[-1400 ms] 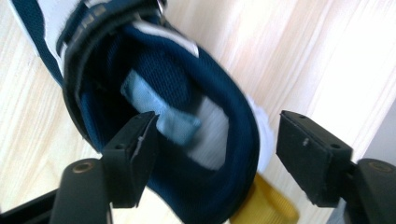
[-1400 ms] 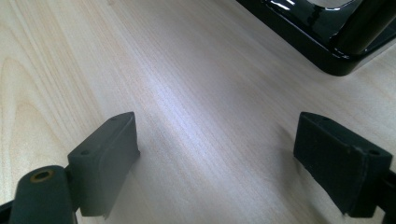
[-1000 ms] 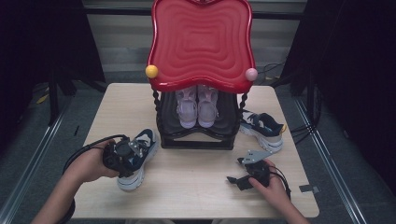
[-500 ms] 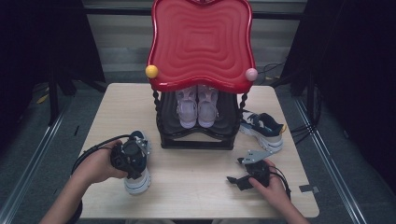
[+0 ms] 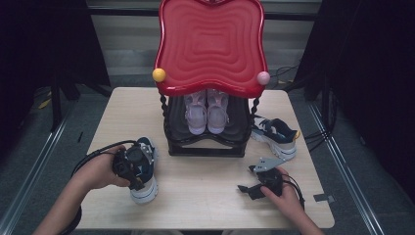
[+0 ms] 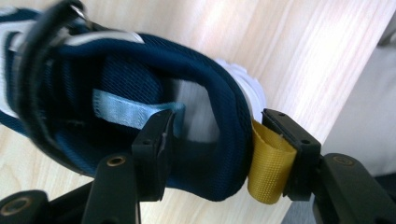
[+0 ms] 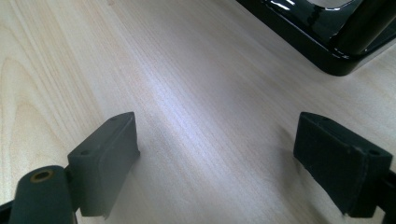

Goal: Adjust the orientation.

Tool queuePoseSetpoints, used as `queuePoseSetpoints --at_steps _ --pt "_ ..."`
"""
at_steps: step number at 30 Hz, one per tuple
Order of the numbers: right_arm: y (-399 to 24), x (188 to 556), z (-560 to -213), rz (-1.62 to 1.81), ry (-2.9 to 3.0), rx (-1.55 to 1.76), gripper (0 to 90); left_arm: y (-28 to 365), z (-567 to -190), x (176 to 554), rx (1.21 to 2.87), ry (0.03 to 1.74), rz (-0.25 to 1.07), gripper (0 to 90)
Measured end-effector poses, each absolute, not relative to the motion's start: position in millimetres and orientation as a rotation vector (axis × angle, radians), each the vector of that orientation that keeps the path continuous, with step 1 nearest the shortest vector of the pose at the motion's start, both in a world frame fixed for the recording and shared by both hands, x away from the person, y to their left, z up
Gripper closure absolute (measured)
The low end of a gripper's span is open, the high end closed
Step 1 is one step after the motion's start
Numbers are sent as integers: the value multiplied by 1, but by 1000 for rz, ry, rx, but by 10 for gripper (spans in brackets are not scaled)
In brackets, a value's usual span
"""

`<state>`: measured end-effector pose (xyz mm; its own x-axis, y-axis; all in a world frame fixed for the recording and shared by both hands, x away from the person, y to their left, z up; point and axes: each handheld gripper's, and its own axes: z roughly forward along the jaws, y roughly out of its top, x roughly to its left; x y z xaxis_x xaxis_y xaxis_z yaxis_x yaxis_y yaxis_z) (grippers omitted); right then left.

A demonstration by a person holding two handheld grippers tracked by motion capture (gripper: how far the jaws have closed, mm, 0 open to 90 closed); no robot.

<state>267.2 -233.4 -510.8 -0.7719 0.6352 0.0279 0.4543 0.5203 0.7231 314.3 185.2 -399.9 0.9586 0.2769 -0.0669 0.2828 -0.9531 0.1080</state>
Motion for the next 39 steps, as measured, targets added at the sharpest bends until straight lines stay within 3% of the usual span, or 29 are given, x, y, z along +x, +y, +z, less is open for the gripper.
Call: queuePoseSetpoints --at_steps 11,18,39 --pt "-233 267 -511 1094 2522 921 131 174 -409 311 3070 300 -96 511" --pt "-233 267 -511 1094 2522 922 131 169 -408 310 3065 339 -135 604" --pt "-233 267 -511 1094 2523 922 131 166 -411 316 3099 398 -229 698"
